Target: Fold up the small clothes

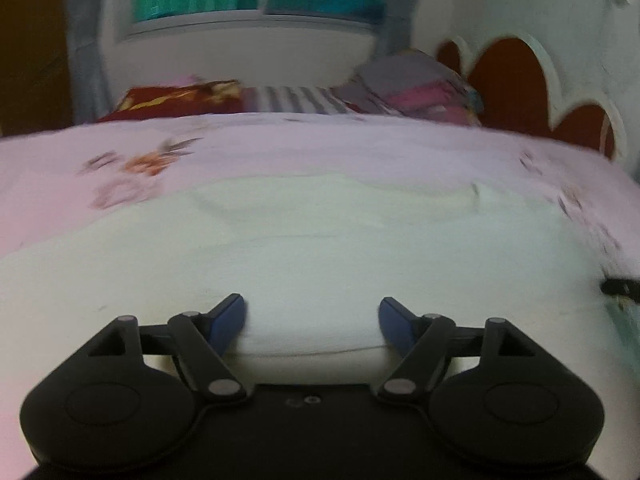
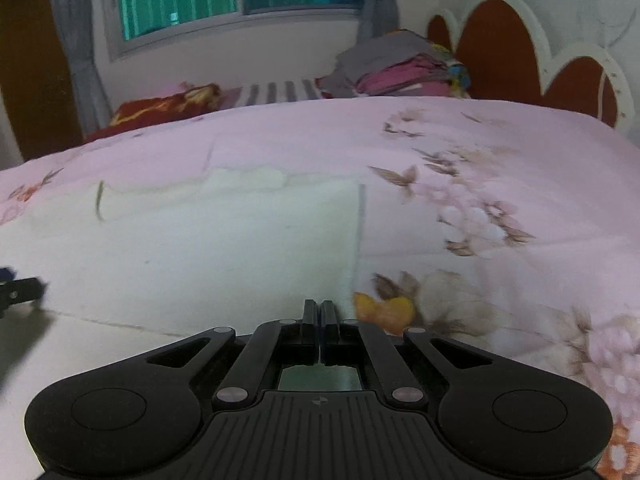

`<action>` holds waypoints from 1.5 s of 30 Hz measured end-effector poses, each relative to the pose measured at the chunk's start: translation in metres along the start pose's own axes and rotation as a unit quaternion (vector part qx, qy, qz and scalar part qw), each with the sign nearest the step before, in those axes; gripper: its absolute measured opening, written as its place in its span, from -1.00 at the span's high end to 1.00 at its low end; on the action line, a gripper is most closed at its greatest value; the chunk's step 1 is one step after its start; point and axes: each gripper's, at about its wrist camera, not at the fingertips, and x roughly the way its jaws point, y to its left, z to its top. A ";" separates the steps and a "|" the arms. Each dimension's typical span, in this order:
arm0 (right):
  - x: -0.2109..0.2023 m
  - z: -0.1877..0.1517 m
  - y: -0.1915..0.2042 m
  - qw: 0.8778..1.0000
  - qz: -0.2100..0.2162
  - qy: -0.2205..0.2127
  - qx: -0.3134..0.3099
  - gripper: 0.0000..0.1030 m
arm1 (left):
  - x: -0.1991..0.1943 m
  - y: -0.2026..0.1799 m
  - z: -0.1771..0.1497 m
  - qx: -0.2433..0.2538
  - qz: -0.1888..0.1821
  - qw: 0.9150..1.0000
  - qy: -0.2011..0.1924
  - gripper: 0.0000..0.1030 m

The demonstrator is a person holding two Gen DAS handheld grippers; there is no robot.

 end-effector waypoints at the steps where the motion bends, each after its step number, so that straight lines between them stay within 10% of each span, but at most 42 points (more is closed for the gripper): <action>1: -0.001 0.002 0.001 1.000 -0.008 0.001 -0.007 1.00 | -0.001 0.005 0.000 -0.006 0.000 1.000 0.002 -0.42; 9: 0.000 -0.003 0.009 1.000 -0.002 0.011 0.002 1.00 | -0.011 0.010 -0.004 0.004 -0.008 1.000 0.003 -0.53; 11: -0.004 0.001 0.010 1.000 0.001 0.014 0.007 0.93 | -0.021 0.019 -0.008 -0.005 0.016 1.000 -0.007 -0.91; 14: -0.020 0.000 0.010 1.000 0.000 -0.013 0.005 -0.55 | -0.045 0.049 -0.015 -0.037 0.032 0.998 -0.030 -0.87; 20: -0.040 -0.006 0.008 0.999 0.011 -0.030 0.019 -0.10 | -0.095 0.144 -0.044 -0.133 0.093 0.986 -0.044 -0.33; 25: -0.039 -0.011 0.009 0.998 0.024 -0.012 0.059 0.16 | -0.128 0.230 -0.071 -0.240 0.152 0.958 -0.043 -0.04; 39: -0.033 -0.010 0.062 0.999 0.036 -0.006 0.029 0.16 | -0.127 0.343 -0.101 -0.500 0.086 0.850 -0.144 0.55; 42: -0.032 -0.008 0.060 0.999 0.029 -0.002 0.035 0.16 | -0.121 0.349 -0.094 -0.504 0.085 0.848 -0.138 0.97; 45: -0.033 -0.006 0.056 0.999 0.022 0.000 0.040 0.16 | -0.117 0.336 -0.069 -0.452 0.072 0.877 -0.147 0.96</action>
